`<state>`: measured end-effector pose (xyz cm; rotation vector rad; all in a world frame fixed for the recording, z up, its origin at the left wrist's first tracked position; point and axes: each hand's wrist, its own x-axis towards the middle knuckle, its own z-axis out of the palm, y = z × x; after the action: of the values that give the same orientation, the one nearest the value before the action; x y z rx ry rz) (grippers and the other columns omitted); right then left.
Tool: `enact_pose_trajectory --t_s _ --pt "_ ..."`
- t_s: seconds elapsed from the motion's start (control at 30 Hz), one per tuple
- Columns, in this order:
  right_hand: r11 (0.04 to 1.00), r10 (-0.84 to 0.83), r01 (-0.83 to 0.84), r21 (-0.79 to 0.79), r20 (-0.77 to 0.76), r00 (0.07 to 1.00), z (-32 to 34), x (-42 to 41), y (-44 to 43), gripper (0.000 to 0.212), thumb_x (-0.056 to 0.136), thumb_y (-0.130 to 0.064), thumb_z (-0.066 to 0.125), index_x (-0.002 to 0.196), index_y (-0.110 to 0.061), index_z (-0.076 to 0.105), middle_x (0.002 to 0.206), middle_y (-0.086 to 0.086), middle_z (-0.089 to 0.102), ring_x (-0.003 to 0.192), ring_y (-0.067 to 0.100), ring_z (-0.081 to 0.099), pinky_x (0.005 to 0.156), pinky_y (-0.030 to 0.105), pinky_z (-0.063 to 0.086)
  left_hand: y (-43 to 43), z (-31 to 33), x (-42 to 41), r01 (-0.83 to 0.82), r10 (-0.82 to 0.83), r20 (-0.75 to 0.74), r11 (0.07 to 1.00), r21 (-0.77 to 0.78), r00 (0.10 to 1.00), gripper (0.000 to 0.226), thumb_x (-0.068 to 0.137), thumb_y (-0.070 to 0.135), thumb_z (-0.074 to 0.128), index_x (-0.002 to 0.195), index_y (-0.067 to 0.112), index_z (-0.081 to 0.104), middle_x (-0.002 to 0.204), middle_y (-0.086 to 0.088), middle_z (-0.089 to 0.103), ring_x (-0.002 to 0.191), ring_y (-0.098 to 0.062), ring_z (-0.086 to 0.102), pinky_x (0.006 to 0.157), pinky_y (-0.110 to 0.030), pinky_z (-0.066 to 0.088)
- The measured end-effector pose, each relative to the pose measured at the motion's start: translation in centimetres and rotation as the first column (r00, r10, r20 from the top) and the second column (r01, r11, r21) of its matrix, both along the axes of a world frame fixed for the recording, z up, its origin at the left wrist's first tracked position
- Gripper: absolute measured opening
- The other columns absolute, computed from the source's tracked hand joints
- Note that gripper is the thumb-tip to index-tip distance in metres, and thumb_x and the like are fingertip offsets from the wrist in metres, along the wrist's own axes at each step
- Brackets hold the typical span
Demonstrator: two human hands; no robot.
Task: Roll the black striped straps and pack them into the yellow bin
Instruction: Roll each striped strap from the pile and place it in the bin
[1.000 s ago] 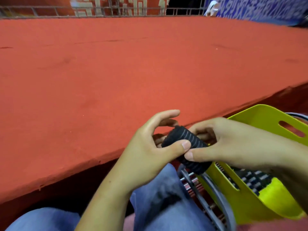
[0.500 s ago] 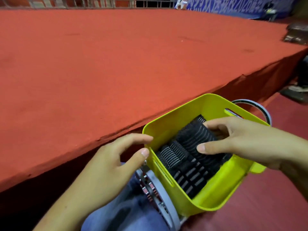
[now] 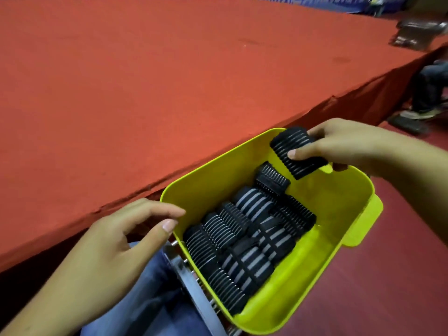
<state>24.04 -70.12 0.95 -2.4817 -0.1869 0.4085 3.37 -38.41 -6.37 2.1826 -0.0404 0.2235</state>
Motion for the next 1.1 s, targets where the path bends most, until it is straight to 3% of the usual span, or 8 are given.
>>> enact_pose_trajectory --t_s 0.17,0.27,0.33,0.5,0.7,0.87,0.97,1.1 --pt "0.960 0.052 -0.060 -0.274 -0.034 0.998 -2.7 3.4 3.9 0.049 0.080 -0.050 0.084 0.090 -0.004 0.073 0.070 0.005 0.058 0.060 0.025 0.052 0.051 0.027 0.038 0.0 -0.3 0.0 -0.004 0.004 0.018 1.000 -0.007 1.000 0.020 0.096 0.052 0.060 0.110 0.045 0.073 0.108 0.008 0.072 0.098 -0.008 0.071 0.084 -0.026 0.050" --pt "0.856 0.122 -0.127 -0.502 -0.044 0.992 -5.0 4.1 6.4 0.048 0.079 -0.051 0.086 0.082 -0.009 0.062 0.083 0.007 0.062 0.080 0.029 0.059 0.062 0.029 0.043 -0.2 -0.4 0.2 0.001 -0.001 0.025 1.000 -0.006 1.000 0.018 0.090 0.041 0.063 0.104 0.046 0.074 0.106 0.009 0.072 0.099 -0.009 0.070 0.085 -0.020 0.048" --pt "0.818 0.133 -0.143 -0.557 -0.060 0.989 -6.3 4.4 7.4 0.050 0.076 -0.051 0.088 0.088 -0.010 0.063 0.092 0.007 0.063 0.088 0.030 0.060 0.070 0.031 0.045 -0.4 -0.3 0.3 0.005 -0.005 0.024 1.000 -0.021 1.000 0.012 0.094 0.046 0.068 0.104 0.046 0.074 0.105 0.008 0.071 0.099 -0.011 0.069 0.083 -0.019 0.048" --pt "0.834 0.079 -0.129 -0.536 -0.116 0.990 -8.6 4.3 7.7 0.063 0.071 -0.052 0.091 0.112 -0.008 0.073 0.100 0.007 0.067 0.098 0.030 0.067 0.075 0.030 0.051 -0.1 -0.3 0.3 0.011 -0.011 0.017 1.000 -0.013 1.000 0.018 0.094 0.053 0.060 0.106 0.047 0.072 0.107 0.015 0.069 0.103 -0.004 0.067 0.087 -0.018 0.046" --pt "0.837 0.109 -0.126 -0.532 -0.062 0.992 -9.9 4.1 7.8 0.058 0.063 -0.050 0.097 0.098 -0.016 0.065 0.097 0.004 0.067 0.094 0.029 0.067 0.082 0.036 0.059 -0.2 -0.3 0.4 0.002 -0.002 0.012 1.000 0.004 1.000 0.013 0.095 0.048 0.063 0.105 0.046 0.073 0.106 0.015 0.069 0.103 -0.003 0.066 0.084 -0.008 0.042" --pt "0.807 0.144 -0.170 -0.566 -0.091 0.985 -9.5 4.0 8.0 0.042 0.079 -0.043 0.086 0.072 -0.015 0.056 0.071 0.002 0.059 0.071 0.026 0.062 0.052 0.026 0.044 -0.4 -0.2 0.4 0.009 -0.009 0.001 1.000 -0.005 1.000 0.012 0.097 0.049 0.062 0.105 0.049 0.072 0.106 0.017 0.068 0.104 -0.002 0.065 0.084 -0.012 0.043" --pt "0.808 0.145 -0.189 -0.557 -0.124 0.982 -9.3 4.1 8.0 0.037 0.081 -0.041 0.083 0.076 -0.013 0.060 0.071 0.004 0.063 0.069 0.027 0.068 0.053 0.028 0.050 -0.3 -0.3 0.4 0.018 -0.018 0.005 1.000 0.017 1.000 0.020 0.090 0.046 0.060 0.105 0.048 0.072 0.105 0.015 0.068 0.103 -0.002 0.065 0.083 -0.010 0.042" --pt "0.803 0.169 -0.175 -0.570 -0.065 0.983 -9.8 3.6 8.2 0.045 0.079 -0.045 0.086 0.070 -0.017 0.053 0.073 0.001 0.058 0.080 0.026 0.061 0.062 0.029 0.043 -0.2 -0.4 0.4 0.031 -0.031 0.009 0.999 0.008 0.999 0.028 0.088 0.060 0.055 0.107 0.048 0.072 0.107 0.014 0.068 0.105 -0.003 0.065 0.084 -0.010 0.042"
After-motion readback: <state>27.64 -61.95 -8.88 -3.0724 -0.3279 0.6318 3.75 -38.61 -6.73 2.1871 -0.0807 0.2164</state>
